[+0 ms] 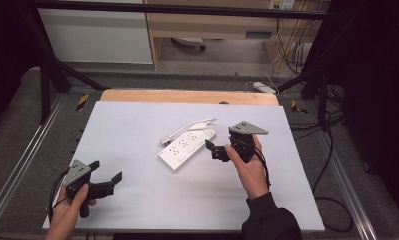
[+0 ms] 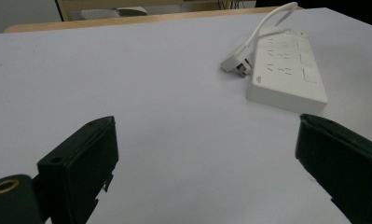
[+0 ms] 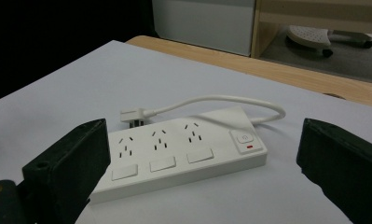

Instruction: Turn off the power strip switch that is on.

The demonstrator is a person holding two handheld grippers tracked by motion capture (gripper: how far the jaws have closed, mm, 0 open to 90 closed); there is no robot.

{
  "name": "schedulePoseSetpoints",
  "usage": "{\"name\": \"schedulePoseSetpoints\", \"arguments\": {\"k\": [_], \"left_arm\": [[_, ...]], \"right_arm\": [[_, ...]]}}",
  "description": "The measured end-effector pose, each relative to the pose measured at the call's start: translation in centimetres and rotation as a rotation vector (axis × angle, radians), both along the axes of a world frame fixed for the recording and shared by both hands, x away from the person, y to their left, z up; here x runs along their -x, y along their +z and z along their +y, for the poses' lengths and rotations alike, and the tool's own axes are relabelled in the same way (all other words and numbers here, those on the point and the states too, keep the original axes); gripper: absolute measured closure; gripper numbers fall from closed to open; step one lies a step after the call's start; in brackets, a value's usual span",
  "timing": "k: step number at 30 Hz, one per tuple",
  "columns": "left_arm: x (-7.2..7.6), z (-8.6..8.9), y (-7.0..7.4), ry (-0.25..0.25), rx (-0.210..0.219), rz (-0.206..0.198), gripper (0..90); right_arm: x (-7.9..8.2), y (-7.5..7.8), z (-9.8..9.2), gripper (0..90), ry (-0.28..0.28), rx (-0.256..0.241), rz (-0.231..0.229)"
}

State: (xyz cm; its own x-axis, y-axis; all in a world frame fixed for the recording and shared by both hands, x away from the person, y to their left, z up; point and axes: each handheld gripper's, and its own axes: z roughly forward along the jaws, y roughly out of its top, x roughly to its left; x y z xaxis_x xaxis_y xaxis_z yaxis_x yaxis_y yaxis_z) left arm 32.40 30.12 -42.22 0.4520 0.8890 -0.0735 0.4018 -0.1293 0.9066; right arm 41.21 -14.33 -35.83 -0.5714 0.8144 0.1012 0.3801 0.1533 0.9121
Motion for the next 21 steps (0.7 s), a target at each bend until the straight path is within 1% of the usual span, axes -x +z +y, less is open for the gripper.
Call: {"name": "schedulePoseSetpoints", "arguments": {"k": [1, 2, 5, 7, 8, 9, 10, 16, 21], "left_arm": [[0.0, 0.0, 0.0, 0.0, 0.0, 0.002, 5.7], [0.0, 0.0, 0.0, 0.003, 0.001, 0.004, 5.7], [0.0, 0.1, 0.0, 0.003, -0.001, 0.002, 5.7], [0.0, 0.1, 0.0, 0.003, -0.002, 0.001, 5.7], [0.0, 0.1, 0.1, 0.003, -0.002, 0.001, 5.7], [0.0, 0.1, 0.1, 0.003, -0.001, 0.0, 5.7], [0.0, 0.1, 0.1, 0.003, 0.0, 0.001, 5.7], [0.0, 0.1, 0.1, 0.004, 0.001, 0.001, 5.7], [0.1, 0.2, 0.2, 0.005, 0.011, 0.003, 5.7]], "right_arm": [[0.2, 0.2, -0.4, 3.4, -0.002, -0.008, -0.002], [0.2, 0.2, -0.4, 3.4, -0.002, -0.008, -0.002], [0.5, 0.5, -1.2, 3.4, -0.004, -0.012, -0.005], [1.0, 0.8, -2.2, 3.5, -0.018, -0.017, -0.009], [1.0, 0.8, -2.2, 3.5, -0.018, -0.017, -0.009], [1.4, 1.0, -2.8, 3.5, -0.026, -0.019, -0.012], [1.4, 1.0, -2.8, 3.5, -0.026, -0.019, -0.012], [2.3, 0.9, -4.4, 3.2, -0.035, -0.019, -0.01], [3.1, 0.9, -5.6, 3.4, -0.052, -0.028, -0.033]]}}
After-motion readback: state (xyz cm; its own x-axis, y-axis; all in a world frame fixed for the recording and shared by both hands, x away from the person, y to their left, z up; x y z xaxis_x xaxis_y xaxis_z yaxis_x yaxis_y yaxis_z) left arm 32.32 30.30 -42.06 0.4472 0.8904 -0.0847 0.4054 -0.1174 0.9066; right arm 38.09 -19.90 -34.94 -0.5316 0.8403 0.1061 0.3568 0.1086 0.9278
